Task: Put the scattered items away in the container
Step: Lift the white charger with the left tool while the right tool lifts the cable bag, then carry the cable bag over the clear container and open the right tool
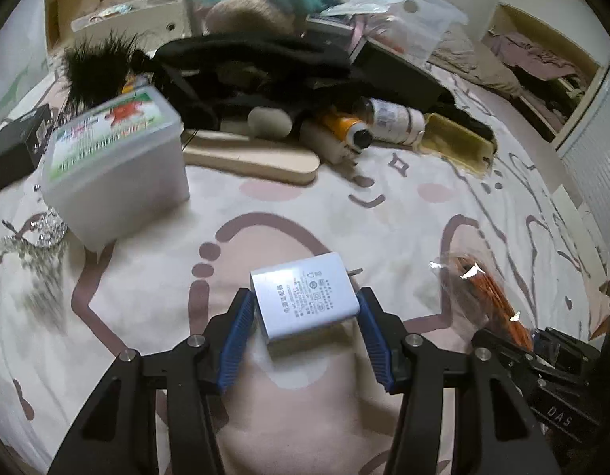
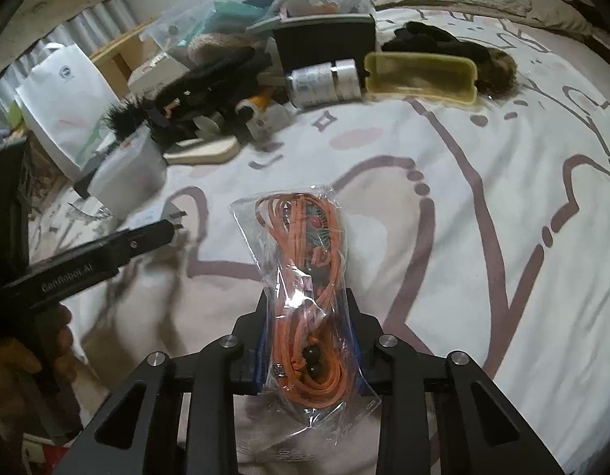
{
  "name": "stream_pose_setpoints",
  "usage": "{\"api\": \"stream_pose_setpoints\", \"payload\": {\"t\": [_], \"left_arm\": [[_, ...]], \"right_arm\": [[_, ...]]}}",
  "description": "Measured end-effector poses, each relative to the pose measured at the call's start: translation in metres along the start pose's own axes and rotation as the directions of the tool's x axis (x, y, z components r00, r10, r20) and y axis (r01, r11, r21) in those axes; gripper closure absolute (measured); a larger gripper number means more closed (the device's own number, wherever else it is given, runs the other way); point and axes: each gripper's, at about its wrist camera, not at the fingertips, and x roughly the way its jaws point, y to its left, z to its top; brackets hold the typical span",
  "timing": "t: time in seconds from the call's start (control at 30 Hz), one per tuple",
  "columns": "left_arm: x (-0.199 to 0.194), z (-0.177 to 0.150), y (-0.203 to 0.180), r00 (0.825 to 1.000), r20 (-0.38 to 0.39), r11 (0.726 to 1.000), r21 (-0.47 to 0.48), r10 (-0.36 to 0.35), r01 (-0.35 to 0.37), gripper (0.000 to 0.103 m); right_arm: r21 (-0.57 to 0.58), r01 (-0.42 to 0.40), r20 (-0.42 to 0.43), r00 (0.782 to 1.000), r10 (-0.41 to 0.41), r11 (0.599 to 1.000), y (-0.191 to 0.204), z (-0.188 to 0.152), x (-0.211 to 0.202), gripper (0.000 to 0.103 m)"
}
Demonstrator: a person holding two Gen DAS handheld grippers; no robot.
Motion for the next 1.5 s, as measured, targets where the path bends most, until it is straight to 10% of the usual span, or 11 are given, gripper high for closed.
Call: {"api": "stream_pose_setpoints", "payload": {"t": [0.63, 1.5], "left_arm": [[-0.017, 0.063, -0.006, 0.989, 0.096, 0.993, 0.034, -0.117, 0.114, 0.05], [-0.053, 0.253, -0.019, 0.97, 0.136, 0.978, 0.074, -0.203, 0.195, 0.05]], "right_arm": [[-0.048, -0.073, 0.075, 0.994, 0.076, 0.996, 0.006, 0.084, -0.025, 0.071], [-0.232, 0.126, 0.091, 0.99, -0.107, 0.965, 0.023, 0.285, -0.069, 0.071]]}}
